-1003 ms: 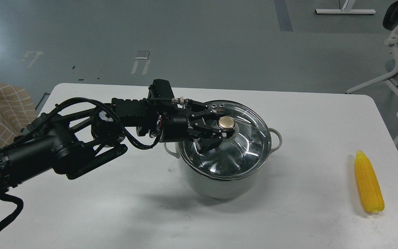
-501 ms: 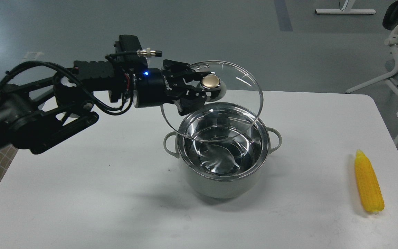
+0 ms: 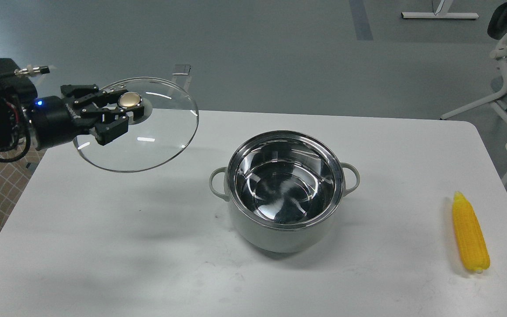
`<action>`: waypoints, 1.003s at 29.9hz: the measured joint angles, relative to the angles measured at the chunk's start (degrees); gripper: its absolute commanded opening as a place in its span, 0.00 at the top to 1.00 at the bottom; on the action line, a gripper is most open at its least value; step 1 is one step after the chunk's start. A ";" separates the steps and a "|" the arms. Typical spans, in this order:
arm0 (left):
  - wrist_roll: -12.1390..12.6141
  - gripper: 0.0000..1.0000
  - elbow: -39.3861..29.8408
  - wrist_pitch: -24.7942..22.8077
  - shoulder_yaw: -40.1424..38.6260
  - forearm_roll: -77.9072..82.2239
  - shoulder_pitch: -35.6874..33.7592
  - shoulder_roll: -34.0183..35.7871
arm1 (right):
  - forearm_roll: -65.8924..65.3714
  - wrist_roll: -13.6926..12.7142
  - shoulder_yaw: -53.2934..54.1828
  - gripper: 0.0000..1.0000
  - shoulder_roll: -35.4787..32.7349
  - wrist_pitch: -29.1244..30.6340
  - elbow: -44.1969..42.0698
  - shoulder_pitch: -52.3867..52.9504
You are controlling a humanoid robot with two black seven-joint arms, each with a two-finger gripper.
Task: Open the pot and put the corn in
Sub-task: 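Lift the glass lid off the pot and lower it beside the pot, then release the lid and raise the left gripper away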
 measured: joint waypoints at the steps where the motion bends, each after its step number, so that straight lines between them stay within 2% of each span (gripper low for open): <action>1: -0.01 0.66 0.04 1.09 0.00 -0.28 1.76 0.81 | 0.00 0.02 0.00 0.00 0.00 0.04 0.00 0.00; 8: 0.00 0.65 4.82 5.94 -0.01 -0.43 13.98 2.51 | -0.08 0.14 -0.05 0.00 0.00 0.06 -0.23 -0.07; 14: 0.01 0.64 13.95 7.79 0.58 -0.21 16.79 -2.53 | -0.09 0.17 -0.04 0.00 0.05 -0.02 -0.05 -0.66; 19: 0.01 0.64 16.78 12.03 1.34 -0.18 19.83 -5.64 | -0.09 0.17 0.00 0.00 0.07 -0.04 0.06 -0.70; 21: 0.01 0.59 18.08 12.54 1.36 -0.34 19.99 -7.11 | -0.09 0.17 0.00 0.00 0.07 -0.04 0.08 -0.70; 25: 0.00 0.38 19.96 12.76 1.30 -0.63 19.97 -9.07 | -0.09 0.15 0.01 0.00 0.05 -0.04 0.11 -0.70; 30: 0.00 0.37 20.23 12.87 1.01 -0.77 19.93 -9.45 | -0.09 0.14 0.01 0.00 0.00 -0.04 0.23 -0.78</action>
